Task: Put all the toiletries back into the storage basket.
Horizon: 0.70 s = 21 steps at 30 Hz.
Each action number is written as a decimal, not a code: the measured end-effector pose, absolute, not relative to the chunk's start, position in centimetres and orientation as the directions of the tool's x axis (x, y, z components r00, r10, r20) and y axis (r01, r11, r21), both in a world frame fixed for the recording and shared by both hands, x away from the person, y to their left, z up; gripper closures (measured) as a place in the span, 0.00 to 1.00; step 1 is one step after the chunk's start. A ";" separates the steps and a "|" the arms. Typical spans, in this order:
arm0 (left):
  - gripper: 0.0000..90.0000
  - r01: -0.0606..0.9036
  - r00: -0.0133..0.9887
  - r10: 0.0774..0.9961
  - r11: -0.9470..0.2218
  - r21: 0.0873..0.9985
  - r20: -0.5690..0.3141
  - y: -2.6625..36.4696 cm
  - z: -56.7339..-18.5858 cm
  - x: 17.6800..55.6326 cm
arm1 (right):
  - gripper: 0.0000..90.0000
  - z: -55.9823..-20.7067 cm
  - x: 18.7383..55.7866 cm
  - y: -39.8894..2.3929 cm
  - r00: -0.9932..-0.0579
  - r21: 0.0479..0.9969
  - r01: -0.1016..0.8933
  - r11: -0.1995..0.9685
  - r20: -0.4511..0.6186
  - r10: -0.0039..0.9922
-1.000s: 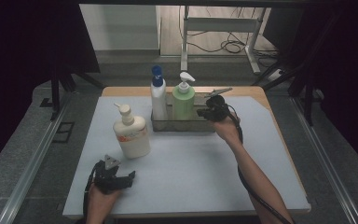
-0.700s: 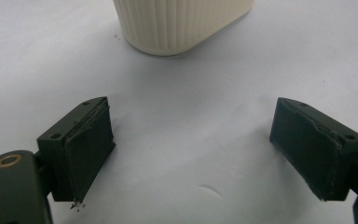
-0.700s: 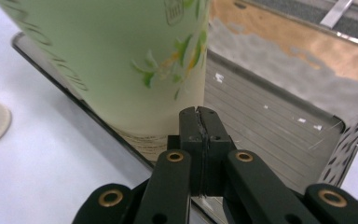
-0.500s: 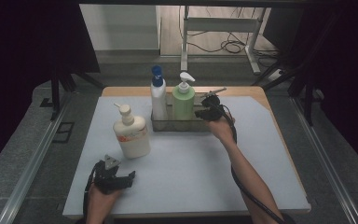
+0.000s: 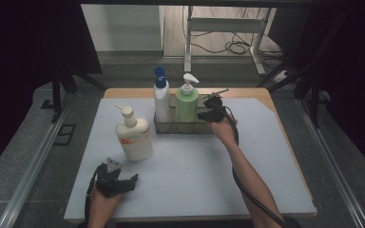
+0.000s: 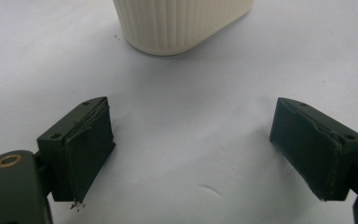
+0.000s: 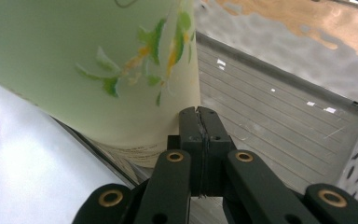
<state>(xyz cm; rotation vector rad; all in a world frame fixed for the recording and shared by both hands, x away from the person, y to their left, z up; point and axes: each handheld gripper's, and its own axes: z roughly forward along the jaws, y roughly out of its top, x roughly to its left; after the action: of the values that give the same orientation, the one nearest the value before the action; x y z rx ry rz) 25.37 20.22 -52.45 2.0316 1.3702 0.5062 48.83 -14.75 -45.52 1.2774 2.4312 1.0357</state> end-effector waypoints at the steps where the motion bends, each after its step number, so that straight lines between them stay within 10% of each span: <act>1: 0.14 0.681 0.386 0.922 -0.262 0.684 -0.031 20.2 -52.4 25.4 | 1.00 -45.6 48.9 -14.7 -0.601 0.665 0.643 0.378 0.133 0.788; 21: 0.14 0.681 0.386 0.922 -0.262 0.684 -0.031 20.2 -52.4 25.4 | 0.99 -45.6 48.8 -13.6 -0.616 0.654 0.647 0.393 0.144 0.774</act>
<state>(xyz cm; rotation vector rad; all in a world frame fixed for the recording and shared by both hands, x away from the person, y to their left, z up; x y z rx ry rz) 25.38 20.22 -52.45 2.0322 1.3700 0.5058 48.81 -13.65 -45.60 1.2721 2.4636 1.0291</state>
